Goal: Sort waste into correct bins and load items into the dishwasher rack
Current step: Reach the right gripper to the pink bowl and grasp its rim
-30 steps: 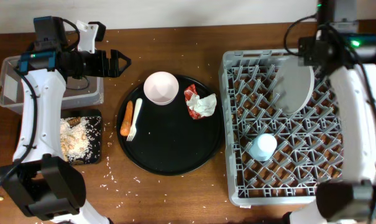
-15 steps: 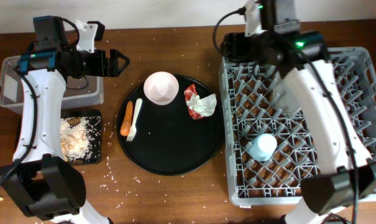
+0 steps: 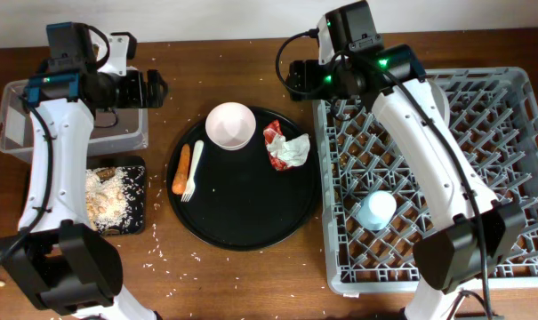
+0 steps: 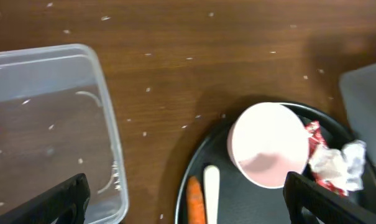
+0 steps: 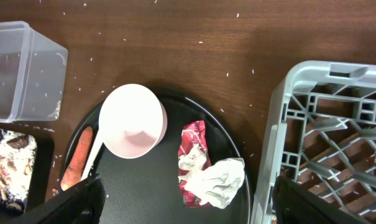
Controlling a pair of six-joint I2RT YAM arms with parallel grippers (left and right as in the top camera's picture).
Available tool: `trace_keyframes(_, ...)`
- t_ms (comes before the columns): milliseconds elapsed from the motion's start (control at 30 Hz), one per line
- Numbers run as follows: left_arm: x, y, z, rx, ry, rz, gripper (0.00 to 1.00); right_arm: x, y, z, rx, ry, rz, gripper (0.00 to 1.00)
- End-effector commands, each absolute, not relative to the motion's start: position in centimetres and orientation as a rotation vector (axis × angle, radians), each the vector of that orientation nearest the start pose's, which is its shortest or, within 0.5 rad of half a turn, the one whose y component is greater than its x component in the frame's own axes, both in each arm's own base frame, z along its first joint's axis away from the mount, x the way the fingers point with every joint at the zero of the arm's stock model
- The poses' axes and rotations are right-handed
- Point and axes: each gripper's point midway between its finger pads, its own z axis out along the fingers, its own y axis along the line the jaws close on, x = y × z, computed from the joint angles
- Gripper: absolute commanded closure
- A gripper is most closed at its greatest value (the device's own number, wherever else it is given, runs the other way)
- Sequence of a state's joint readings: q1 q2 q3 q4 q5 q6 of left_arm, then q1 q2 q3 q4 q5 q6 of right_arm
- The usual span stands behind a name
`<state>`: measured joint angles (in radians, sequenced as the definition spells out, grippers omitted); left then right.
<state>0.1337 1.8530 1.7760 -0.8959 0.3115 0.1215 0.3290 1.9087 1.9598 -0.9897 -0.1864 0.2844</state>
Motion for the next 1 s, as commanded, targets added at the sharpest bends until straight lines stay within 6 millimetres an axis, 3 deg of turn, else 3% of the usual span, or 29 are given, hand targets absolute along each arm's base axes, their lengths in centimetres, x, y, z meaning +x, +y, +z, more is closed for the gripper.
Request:
trace_keyframes(0, 47.6, 3.0, 22.0, 0.030, 2.490, -0.224, 0.01, 45.7, 19.6, 23.8, -0.141, 2.549, 0.500, 0.15)
trace_keyframes(233, 47.0, 3.9, 24.0, -0.007, 2.449, -0.210, 0.01, 46.3, 20.3, 24.1, -0.125, 2.520, 0.510, 0.20)
trace_keyframes(367, 47.0, 4.4, 24.4, -0.017, 2.439, -0.202, 0.01, 47.1, 21.4, 23.1, -0.095, 2.517, 0.513, 0.21)
trace_keyframes(567, 46.7, 4.3, 24.2, -0.019, 2.453, -0.211, 0.01, 47.6, 22.9, 20.1, -0.119, 2.563, 0.497, 0.34)
trace_keyframes(700, 46.4, 4.2, 24.0, -0.021, 2.467, -0.217, 0.01, 47.7, 24.1, 18.4, -0.137, 2.584, 0.491, 0.36)
trace_keyframes(967, 46.4, 4.1, 23.9, -0.041, 2.468, -0.225, 0.01, 46.9, 29.2, 13.3, -0.235, 2.641, 0.503, 0.42)
